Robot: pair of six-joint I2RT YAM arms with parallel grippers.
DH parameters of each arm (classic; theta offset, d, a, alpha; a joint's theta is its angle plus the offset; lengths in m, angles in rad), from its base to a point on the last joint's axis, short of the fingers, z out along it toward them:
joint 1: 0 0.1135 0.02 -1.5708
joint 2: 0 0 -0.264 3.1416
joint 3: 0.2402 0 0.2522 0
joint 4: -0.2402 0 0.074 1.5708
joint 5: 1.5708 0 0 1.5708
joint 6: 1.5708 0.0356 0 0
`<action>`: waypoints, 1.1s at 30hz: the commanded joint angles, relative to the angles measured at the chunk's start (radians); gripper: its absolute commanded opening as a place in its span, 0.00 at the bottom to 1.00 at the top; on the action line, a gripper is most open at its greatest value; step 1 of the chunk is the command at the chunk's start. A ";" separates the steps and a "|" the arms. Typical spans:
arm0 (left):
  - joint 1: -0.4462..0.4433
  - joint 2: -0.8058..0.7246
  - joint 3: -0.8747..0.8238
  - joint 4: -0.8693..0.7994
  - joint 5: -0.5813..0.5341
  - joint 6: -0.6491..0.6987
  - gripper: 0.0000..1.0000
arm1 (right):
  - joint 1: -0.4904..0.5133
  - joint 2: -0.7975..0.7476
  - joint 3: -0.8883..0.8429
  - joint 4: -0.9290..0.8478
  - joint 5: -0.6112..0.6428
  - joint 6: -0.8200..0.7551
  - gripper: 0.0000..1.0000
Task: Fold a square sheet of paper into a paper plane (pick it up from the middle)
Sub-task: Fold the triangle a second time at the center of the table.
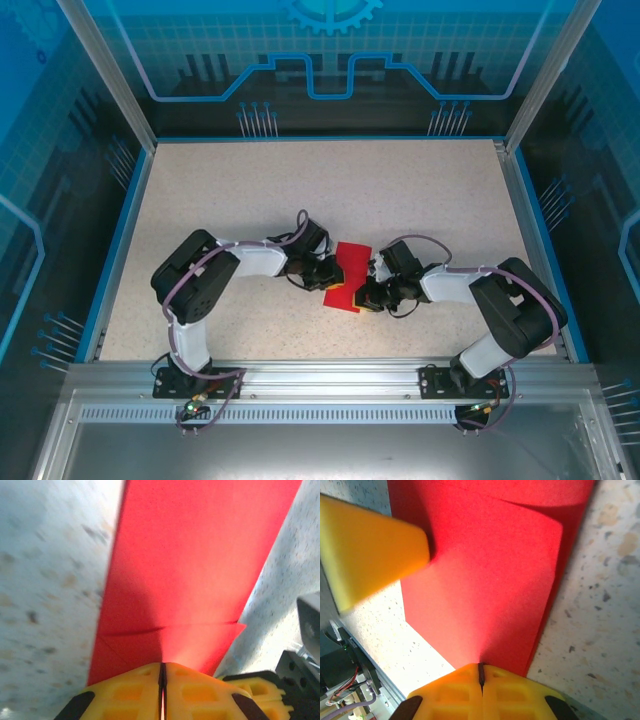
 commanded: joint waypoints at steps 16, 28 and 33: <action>0.118 -0.041 0.040 -0.059 -0.028 0.088 0.15 | -0.004 0.025 -0.024 -0.094 0.071 -0.021 0.05; 0.054 -0.100 0.056 -0.052 0.076 0.119 0.16 | -0.006 -0.096 0.067 -0.125 0.070 -0.026 0.18; 0.037 -0.038 0.075 -0.050 0.096 0.126 0.16 | -0.048 -0.172 0.034 -0.166 0.122 -0.018 0.30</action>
